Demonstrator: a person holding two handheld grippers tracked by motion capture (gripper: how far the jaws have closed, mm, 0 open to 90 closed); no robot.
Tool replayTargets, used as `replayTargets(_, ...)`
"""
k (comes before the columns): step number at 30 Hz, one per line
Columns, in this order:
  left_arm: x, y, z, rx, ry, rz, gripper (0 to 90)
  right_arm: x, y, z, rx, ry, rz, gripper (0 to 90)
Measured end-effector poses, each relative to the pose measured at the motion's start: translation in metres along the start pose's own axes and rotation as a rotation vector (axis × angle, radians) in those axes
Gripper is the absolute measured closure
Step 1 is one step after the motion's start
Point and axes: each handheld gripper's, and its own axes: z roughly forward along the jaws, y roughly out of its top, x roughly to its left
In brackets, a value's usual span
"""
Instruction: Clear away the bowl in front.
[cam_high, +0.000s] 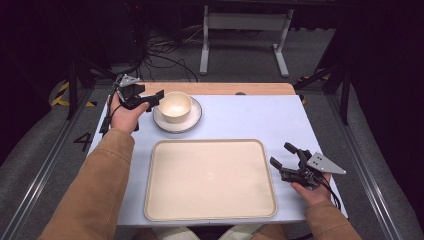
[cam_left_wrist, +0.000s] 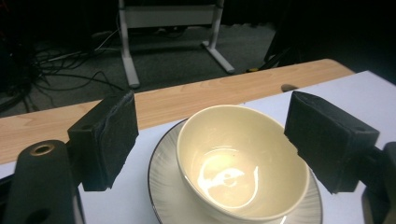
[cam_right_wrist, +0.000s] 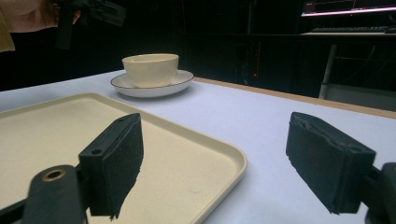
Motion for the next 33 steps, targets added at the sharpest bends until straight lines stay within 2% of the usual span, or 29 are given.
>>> replayTargets(3, 0.001, -0.001, 0.008, 0.045, 0.008, -0.003, 20.2, 0.0, 0.0, 0.0, -0.001, -0.001, -0.004, 19.7)
replayTargets(9, 0.006, -0.006, 0.025, 0.116, 0.032, -0.036, 22.2, 0.0, 0.0, 0.0, 0.002, -0.002, -0.003, 19.8)
replayTargets(17, 0.013, -0.016, 0.041, 0.171, 0.047, -0.057, 22.2, 0.0, 0.0, 0.001, 0.009, -0.009, -0.003, 20.2)
replayTargets(19, 0.014, -0.02, 0.046, 0.193, 0.064, -0.053, 22.2, 0.001, 0.0, 0.001, 0.008, -0.01, -0.002, 20.2)
replayTargets(21, 0.016, -0.024, 0.051, 0.206, 0.061, -0.071, 22.3, 0.001, 0.0, 0.0, 0.006, -0.01, -0.005, 20.2)
replayTargets(25, 0.017, -0.025, 0.055, 0.218, 0.059, -0.079, 23.9, 0.001, 0.0, 0.0, 0.002, -0.011, -0.005, 20.2)
replayTargets(27, 0.017, -0.028, 0.059, 0.24, 0.067, -0.096, 24.6, 0.001, 0.0, 0.0, 0.002, -0.011, -0.004, 20.2)
replayTargets(30, 0.017, -0.032, 0.063, 0.282, 0.081, -0.099, 26.8, 0.0, 0.0, 0.0, 0.001, -0.01, -0.003, 20.6)
replayTargets(33, 0.017, -0.034, 0.065, 0.296, 0.078, -0.123, 29.7, 0.0, 0.0, 0.0, 0.001, -0.01, -0.001, 20.6)
